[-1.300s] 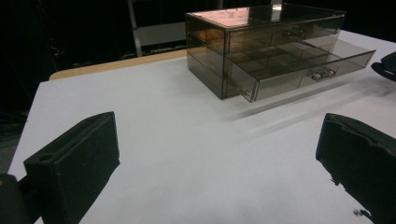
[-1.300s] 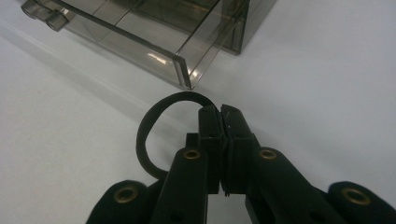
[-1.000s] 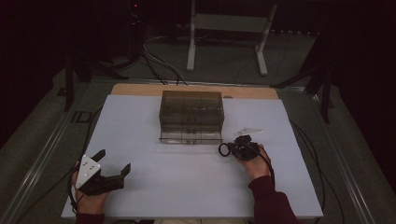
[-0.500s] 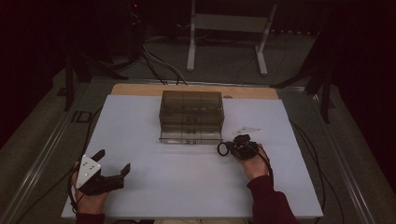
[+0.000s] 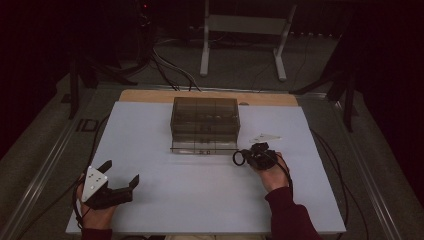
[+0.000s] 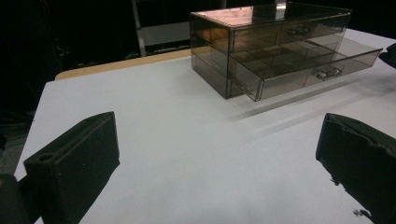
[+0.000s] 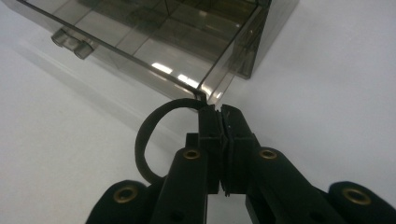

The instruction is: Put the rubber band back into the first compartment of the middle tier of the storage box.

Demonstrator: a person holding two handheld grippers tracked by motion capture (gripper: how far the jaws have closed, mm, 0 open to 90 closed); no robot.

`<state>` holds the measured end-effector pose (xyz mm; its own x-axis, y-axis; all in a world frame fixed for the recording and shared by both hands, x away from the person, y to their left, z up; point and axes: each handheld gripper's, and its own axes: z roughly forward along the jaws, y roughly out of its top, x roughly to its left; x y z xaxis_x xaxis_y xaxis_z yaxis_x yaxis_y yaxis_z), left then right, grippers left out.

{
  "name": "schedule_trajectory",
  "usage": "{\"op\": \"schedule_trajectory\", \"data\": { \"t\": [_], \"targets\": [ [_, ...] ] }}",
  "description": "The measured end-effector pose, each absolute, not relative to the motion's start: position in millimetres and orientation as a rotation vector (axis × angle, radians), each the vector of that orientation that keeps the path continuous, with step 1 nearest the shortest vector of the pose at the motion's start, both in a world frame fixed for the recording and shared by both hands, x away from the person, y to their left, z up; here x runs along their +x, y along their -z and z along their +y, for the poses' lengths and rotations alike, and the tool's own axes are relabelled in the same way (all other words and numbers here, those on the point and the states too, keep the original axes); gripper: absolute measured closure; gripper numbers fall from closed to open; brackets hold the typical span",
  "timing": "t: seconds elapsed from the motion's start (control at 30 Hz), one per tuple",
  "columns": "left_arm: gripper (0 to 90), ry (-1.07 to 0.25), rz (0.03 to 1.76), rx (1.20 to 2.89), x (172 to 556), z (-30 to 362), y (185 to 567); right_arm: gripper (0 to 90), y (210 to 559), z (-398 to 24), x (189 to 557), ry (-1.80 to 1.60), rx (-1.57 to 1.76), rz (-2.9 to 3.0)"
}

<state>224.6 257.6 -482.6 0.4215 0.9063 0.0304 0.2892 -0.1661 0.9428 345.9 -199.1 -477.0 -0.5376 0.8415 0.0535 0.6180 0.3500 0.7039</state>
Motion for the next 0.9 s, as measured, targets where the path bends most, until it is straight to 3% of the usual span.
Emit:
{"op": "schedule_trajectory", "data": {
  "t": [0.9],
  "targets": [
    [0.3, -0.791, 1.059, 1.691, 224.2, 258.7, 481.1, 88.4, 459.5, -190.0, 347.5, -1.038, 1.252, 2.265]
  ]
}}
